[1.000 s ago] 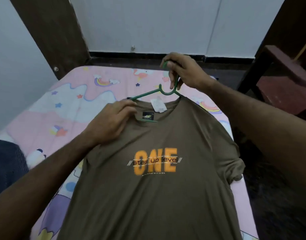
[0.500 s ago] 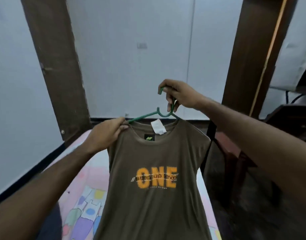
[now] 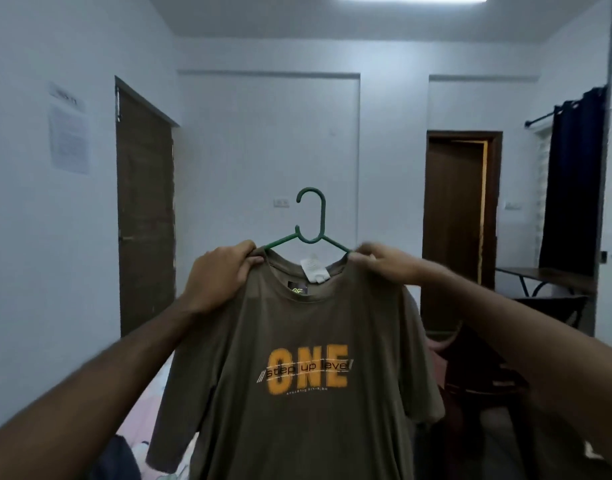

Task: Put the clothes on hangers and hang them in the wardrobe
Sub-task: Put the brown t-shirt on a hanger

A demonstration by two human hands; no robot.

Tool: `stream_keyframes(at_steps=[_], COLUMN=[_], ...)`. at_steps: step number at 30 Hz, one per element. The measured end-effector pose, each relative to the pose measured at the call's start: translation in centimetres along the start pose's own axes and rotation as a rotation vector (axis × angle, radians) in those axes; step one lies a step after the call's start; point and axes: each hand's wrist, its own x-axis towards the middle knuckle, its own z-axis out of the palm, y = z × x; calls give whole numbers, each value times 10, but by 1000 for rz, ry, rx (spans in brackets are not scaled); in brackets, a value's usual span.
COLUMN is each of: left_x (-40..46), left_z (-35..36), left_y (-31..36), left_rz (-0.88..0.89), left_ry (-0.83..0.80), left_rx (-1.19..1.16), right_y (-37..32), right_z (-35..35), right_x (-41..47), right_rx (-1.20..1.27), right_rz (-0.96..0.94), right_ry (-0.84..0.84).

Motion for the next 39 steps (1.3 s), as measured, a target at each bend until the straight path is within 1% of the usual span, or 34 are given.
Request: stream_keyframes(at_steps=[1, 2, 3, 6, 9, 13, 16, 18, 20, 24, 27, 31, 35, 39], left_x=[2, 3, 4, 6, 12, 38, 89, 141, 201, 329, 421, 526, 608, 664], left_z=[-6, -10, -10, 2, 35, 102, 151, 171, 176, 149, 128, 110, 89, 91], left_y=[1, 2, 3, 10, 19, 33, 58, 87, 121, 193, 253, 323, 377, 435], left_rz=[-3, 1, 4, 1, -27, 16, 47, 69, 76, 123, 148, 190, 230, 243], left_ry=[6, 7, 0, -2, 25, 35, 49, 63, 71, 39, -38, -110, -87, -20], left_rx=[5, 12, 15, -14, -75, -174, -215, -239, -240, -308, -351, -420, -533, -618], right_y=[8, 15, 20, 37, 62, 123, 176, 210, 236, 269, 287, 295, 287, 294], right_z=[-2, -3, -3, 0, 5, 3, -28, -68, -122, -256, -366, -501, -607, -685], right_x=[-9, -15, -19, -19, -9, 11, 30, 44, 57, 67, 64, 57, 45, 20], right_rx=[28, 71, 104, 162, 170, 168, 190, 228, 227, 235, 230, 191, 145, 72], right_rz=[23, 24, 12, -44, -68, -142, -172, -157, -148, -112, -59, 5, 78, 104], right_ry=[-63, -82, -62, 71, 194, 348, 473, 544, 583, 576, 564, 547, 562, 612])
